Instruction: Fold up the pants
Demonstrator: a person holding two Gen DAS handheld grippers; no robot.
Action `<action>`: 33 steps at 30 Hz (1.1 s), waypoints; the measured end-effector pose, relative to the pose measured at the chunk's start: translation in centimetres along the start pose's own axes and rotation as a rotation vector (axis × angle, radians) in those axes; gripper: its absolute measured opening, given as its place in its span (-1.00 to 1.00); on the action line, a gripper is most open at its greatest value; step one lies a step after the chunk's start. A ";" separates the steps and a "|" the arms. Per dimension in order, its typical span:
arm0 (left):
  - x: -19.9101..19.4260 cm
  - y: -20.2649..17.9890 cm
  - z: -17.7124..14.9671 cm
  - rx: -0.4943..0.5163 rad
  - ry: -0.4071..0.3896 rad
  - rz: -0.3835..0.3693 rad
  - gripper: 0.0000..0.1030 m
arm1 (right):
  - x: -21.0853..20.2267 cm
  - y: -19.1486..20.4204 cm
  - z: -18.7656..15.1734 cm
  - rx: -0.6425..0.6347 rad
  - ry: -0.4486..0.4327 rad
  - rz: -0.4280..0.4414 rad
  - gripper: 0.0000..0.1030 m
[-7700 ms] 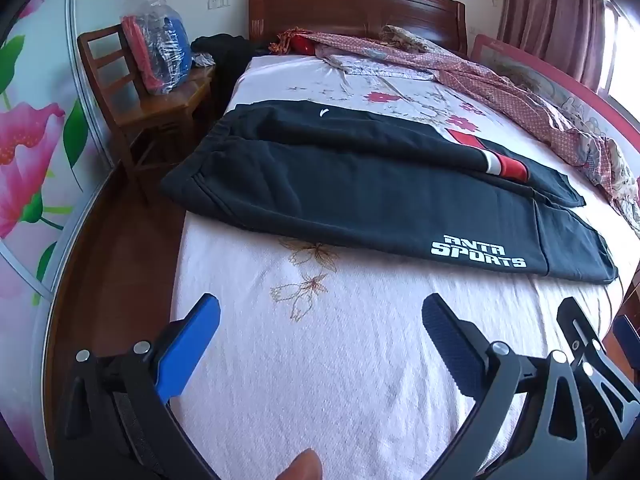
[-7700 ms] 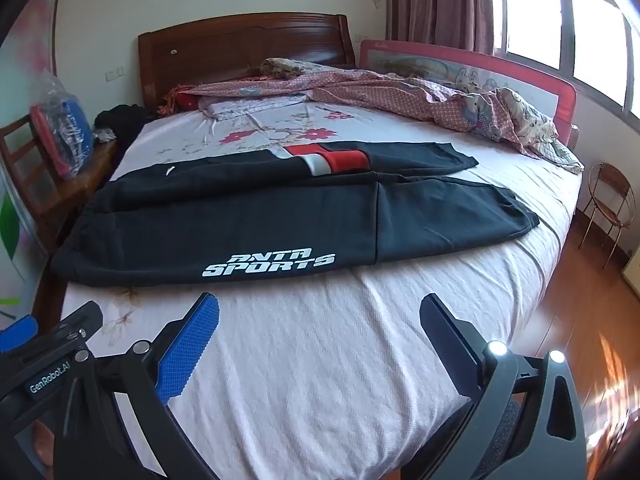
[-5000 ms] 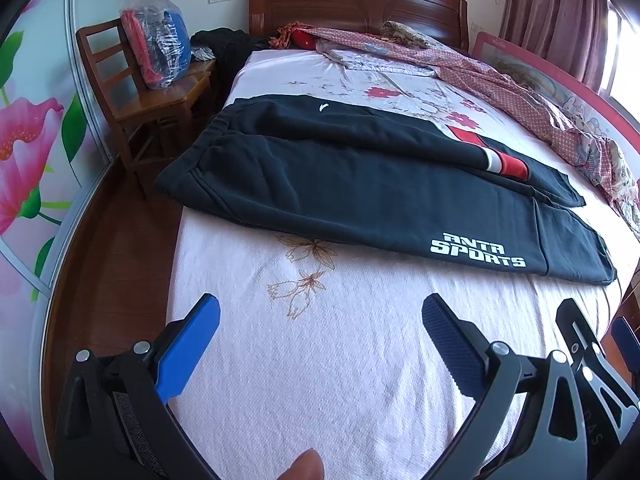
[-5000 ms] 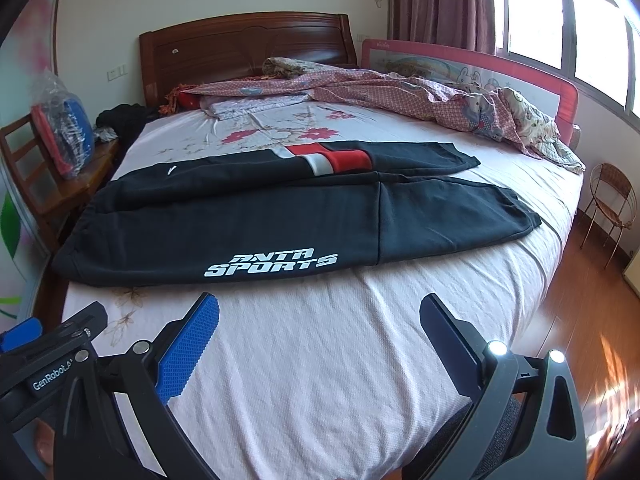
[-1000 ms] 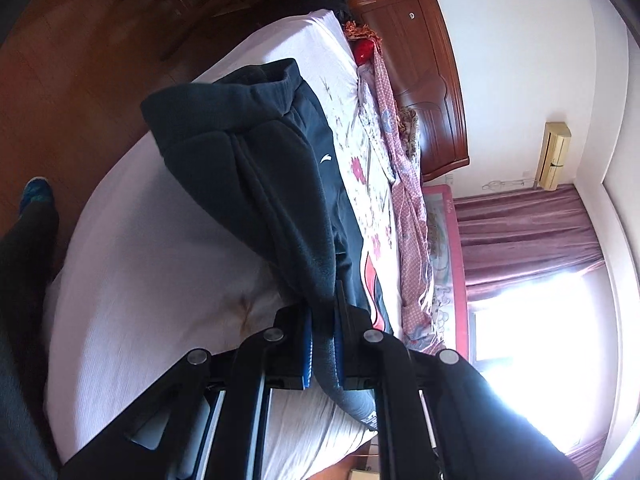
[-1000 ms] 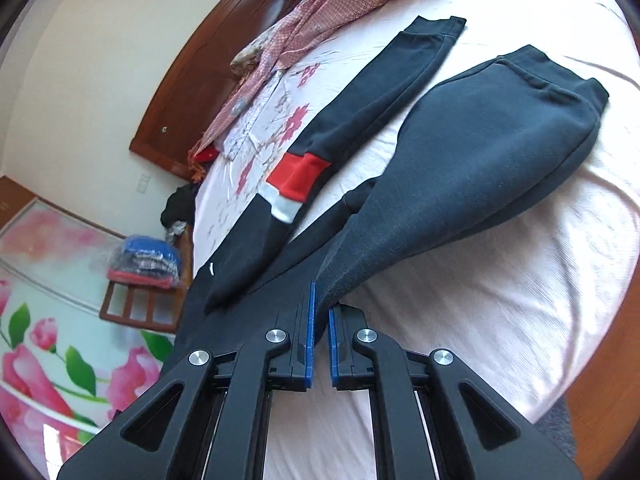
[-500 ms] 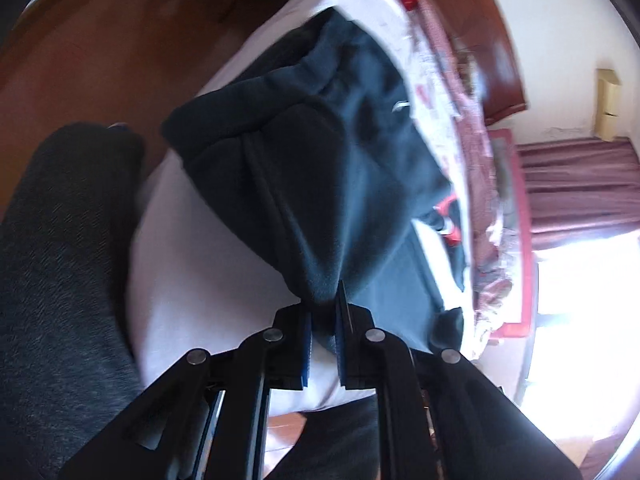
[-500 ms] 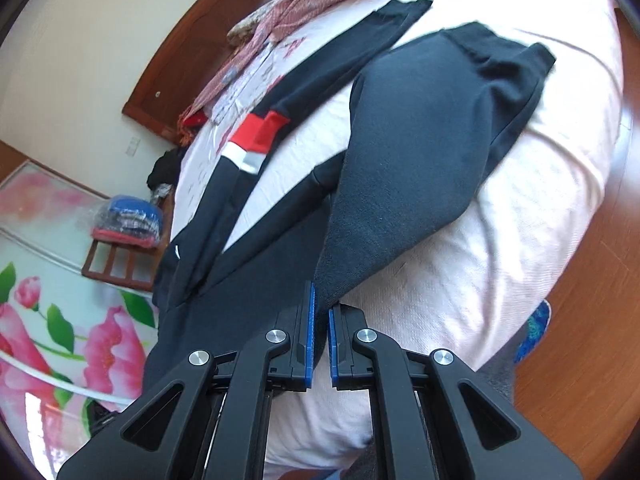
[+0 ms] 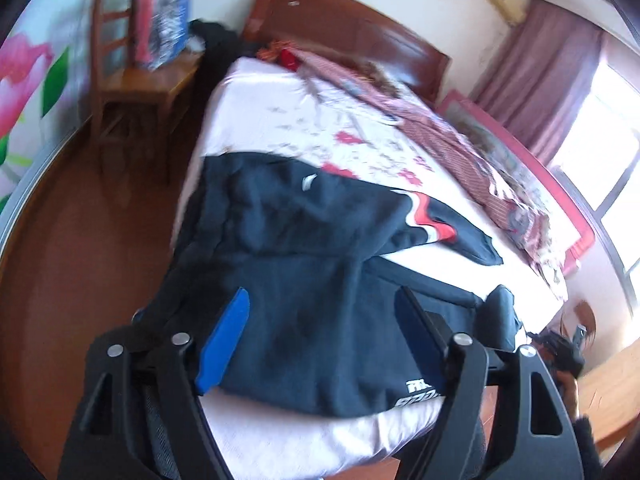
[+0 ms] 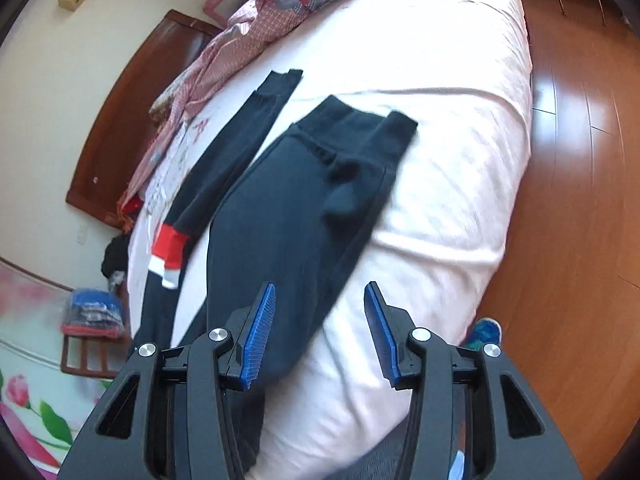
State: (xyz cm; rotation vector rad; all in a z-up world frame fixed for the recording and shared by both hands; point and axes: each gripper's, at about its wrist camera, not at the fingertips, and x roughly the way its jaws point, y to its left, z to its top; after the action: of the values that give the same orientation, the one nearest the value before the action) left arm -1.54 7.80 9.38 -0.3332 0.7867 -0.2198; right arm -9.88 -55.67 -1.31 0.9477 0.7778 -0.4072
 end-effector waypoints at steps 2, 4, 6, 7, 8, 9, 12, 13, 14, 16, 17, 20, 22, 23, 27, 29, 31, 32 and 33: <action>0.3 -1.9 0.3 0.038 0.007 -0.003 0.82 | 1.4 -0.2 1.8 0.011 -0.006 -0.017 -0.11; 0.7 -3.6 0.4 0.061 0.009 -0.047 0.85 | 2.7 -0.1 2.9 0.041 0.003 -0.062 -0.11; 1.5 -5.4 0.6 0.069 0.021 -0.073 0.87 | 4.1 -0.2 3.5 0.050 0.023 -0.105 -0.11; 1.5 -6.0 0.4 0.073 0.033 -0.087 0.87 | 4.6 -0.2 3.6 0.053 0.032 -0.126 -0.11; 1.6 -6.6 0.3 0.081 0.044 -0.095 0.87 | 5.1 -0.2 4.0 0.045 0.037 -0.132 -0.11; 1.7 -7.3 0.2 0.096 0.055 -0.099 0.87 | 5.2 -0.3 4.2 0.040 0.023 -0.132 -0.11; 2.4 -8.4 -0.2 0.130 0.077 -0.093 0.87 | 5.4 1.4 4.8 -0.089 0.012 -0.163 -0.79; 2.5 -8.5 -0.3 0.138 0.085 -0.080 0.87 | 5.0 2.6 5.0 -0.166 -0.007 -0.188 -0.79; 2.6 -8.6 -0.4 0.140 0.088 -0.064 0.87 | 4.4 3.9 5.1 -0.246 -0.034 -0.200 -0.81; 3.2 -8.4 -0.3 0.133 0.093 -0.033 0.87 | 2.2 6.3 5.9 -0.358 -0.129 -0.232 -0.81; 3.3 -7.9 -0.3 0.126 0.092 -0.012 0.87 | 0.6 6.6 6.7 -0.367 -0.171 -0.215 -0.81; 3.7 -6.3 -0.4 0.081 0.094 0.059 0.87 | -2.4 5.8 8.7 -0.380 -0.239 -0.214 -0.81; 4.3 -5.2 -0.8 0.051 0.116 0.105 0.87 | -2.5 3.5 9.2 -0.327 -0.214 -0.237 -0.81; 4.6 -4.8 -1.0 0.041 0.133 0.115 0.87 | -2.0 2.4 9.2 -0.320 -0.193 -0.273 -0.81; 5.9 -3.6 -1.9 0.012 0.196 0.131 0.87 | 1.0 -2.4 7.3 -0.274 -0.160 -0.292 -0.80; 6.5 -3.4 -2.1 0.010 0.214 0.132 0.87 | 2.7 -4.4 6.8 -0.224 -0.132 -0.289 -0.52; 6.7 -3.2 -2.1 0.009 0.220 0.130 0.87 | 2.9 -5.1 6.5 -0.219 -0.131 -0.364 -0.21; 6.6 -3.1 -2.0 0.009 0.219 0.128 0.87 | 2.1 -5.0 6.4 -0.212 -0.161 -0.376 -0.14; 6.4 -3.0 -1.9 0.013 0.211 0.127 0.87 | 1.4 -4.9 6.5 -0.204 -0.177 -0.390 -0.14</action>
State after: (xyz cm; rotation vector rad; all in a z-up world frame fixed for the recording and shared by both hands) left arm 1.28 2.61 5.00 -0.2490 1.0105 -0.1417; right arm -9.35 -63.76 -2.89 0.5582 0.8251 -0.7268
